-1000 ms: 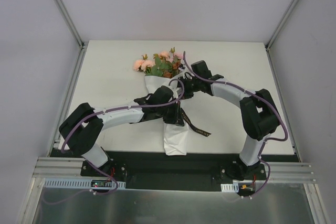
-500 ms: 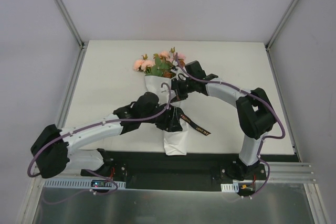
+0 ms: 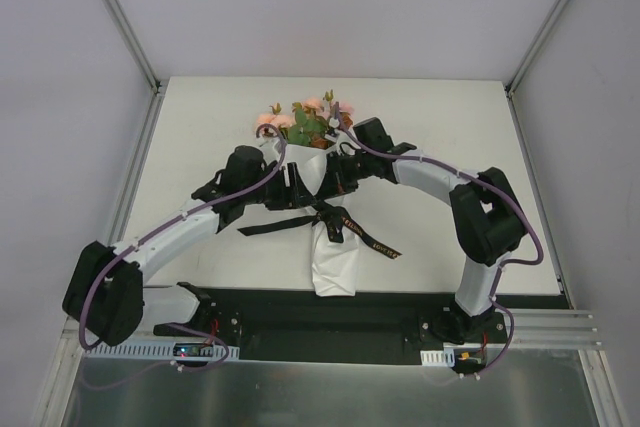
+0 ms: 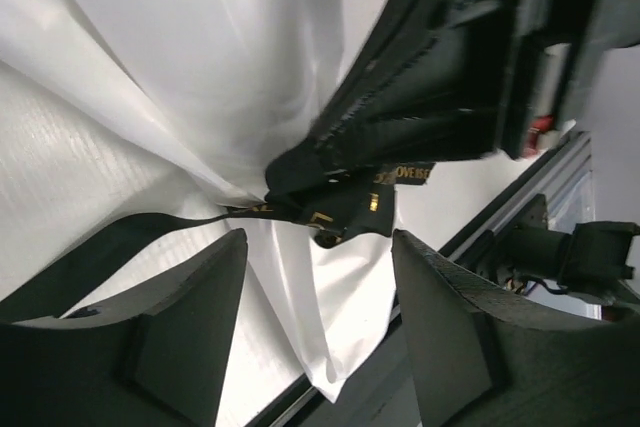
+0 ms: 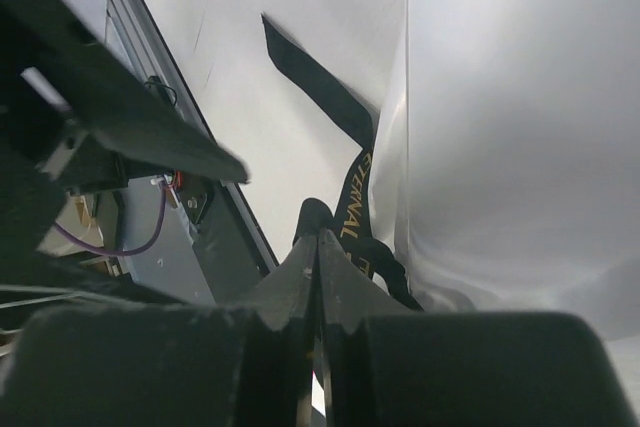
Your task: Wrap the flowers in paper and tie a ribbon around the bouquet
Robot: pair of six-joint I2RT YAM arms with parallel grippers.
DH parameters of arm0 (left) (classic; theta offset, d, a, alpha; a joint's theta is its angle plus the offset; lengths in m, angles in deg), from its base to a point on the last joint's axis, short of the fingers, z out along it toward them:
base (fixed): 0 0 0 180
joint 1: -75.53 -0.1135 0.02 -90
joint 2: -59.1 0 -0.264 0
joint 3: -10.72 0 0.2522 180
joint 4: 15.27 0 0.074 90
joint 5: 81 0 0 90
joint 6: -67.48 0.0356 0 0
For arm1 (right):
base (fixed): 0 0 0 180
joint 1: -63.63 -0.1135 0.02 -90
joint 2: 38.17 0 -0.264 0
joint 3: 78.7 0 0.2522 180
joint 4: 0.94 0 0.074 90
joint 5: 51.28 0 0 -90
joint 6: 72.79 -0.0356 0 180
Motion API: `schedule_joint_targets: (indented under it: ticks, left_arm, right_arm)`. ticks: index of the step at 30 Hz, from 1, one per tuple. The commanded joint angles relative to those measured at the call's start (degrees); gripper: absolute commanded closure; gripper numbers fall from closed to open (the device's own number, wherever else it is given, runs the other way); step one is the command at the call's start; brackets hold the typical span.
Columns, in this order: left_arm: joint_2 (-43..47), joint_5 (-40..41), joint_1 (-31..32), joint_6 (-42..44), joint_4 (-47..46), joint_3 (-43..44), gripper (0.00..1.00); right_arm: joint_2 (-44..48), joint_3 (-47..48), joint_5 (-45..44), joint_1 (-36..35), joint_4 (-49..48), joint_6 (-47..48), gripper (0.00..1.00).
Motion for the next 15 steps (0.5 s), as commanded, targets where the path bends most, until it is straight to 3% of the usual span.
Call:
schedule_joint_targets:
  ticks: [1, 3, 8, 15]
  left_arm:
    - [-4.4, -2.6, -0.1, 1.0, -6.0, 1.5, 0.38]
    - [-6.6, -4.2, -0.1, 1.5, -8.1, 1.2, 0.27]
    - [-11.7, -5.1, -0.3, 2.9, -9.5, 3.2, 0.28]
    - [-15.0, -9.3, -1.3, 3.8, -9.5, 5.2, 0.62]
  right_arm:
    - [3.7, -1.7, 2.6, 0.1, -4.2, -3.3, 0.97]
    - [3.6, -2.1, 3.6, 0.0, -5.9, -4.2, 0.97]
    - [4.3, -3.3, 4.6, -0.1, -7.1, -5.1, 0.98]
    - [4.3, -4.0, 4.6, -0.1, -8.4, -6.8, 0.98]
